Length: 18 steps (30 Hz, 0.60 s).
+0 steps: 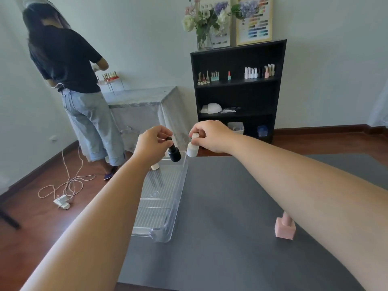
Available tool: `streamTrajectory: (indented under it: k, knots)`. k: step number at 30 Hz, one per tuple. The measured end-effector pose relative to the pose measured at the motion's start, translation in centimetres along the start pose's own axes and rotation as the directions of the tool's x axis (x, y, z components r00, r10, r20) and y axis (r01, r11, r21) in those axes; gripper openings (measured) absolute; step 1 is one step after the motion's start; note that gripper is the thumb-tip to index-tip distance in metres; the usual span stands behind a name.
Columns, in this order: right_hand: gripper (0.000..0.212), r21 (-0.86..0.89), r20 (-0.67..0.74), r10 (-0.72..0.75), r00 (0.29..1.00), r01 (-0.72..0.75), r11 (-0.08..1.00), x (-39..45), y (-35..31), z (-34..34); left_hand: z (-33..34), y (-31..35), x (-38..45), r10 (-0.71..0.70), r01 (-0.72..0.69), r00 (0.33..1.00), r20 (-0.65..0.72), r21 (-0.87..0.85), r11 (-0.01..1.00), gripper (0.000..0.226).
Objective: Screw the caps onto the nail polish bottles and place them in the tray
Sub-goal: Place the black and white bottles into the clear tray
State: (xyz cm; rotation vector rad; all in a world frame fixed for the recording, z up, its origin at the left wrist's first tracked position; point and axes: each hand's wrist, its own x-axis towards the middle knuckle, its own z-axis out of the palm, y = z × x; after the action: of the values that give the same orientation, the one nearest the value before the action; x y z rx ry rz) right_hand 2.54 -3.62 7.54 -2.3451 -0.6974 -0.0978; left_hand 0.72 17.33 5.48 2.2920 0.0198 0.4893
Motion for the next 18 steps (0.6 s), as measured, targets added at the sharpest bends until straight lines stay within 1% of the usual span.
streamTrajectory:
  k: [3, 6, 8, 12, 15, 18]
  knots:
    - [0.019, 0.038, 0.016, 0.008, 1.0, -0.009, 0.999, 2.3, -1.0, 2.7, -0.5, -2.2, 1.0, -0.047, 0.048, 0.998, -0.037, 0.017, 0.999, 0.022]
    - [0.02, 0.004, 0.068, 0.019, 0.998, -0.019, 1.0, 4.1, -1.2, 5.3, -0.3, -3.9, 1.8, -0.058, 0.062, 0.997, -0.045, 0.079, 0.995, 0.021]
    - [0.021, -0.027, 0.091, 0.041, 0.995, -0.038, 0.999, 5.1, -1.0, 6.8, 0.0, -4.8, 2.4, -0.053, 0.058, 0.998, -0.041, 0.113, 0.992, 0.019]
    - [0.023, -0.059, 0.093, 0.087, 0.992, -0.082, 0.995, 6.9, -0.3, 9.0, 0.7, -6.4, 3.5, -0.012, 0.014, 1.0, -0.012, 0.193, 0.981, 0.017]
    - [0.021, -0.061, 0.095, 0.114, 0.989, -0.109, 0.992, 7.9, 0.2, 10.3, 1.3, -7.4, 3.9, 0.0, -0.001, 1.0, 0.004, 0.249, 0.968, 0.014]
    - [0.019, -0.041, 0.071, 0.131, 0.989, -0.128, 0.991, 8.5, 0.5, 11.4, 1.5, -8.2, 4.0, -0.005, 0.001, 1.0, 0.016, 0.27, 0.963, 0.015]
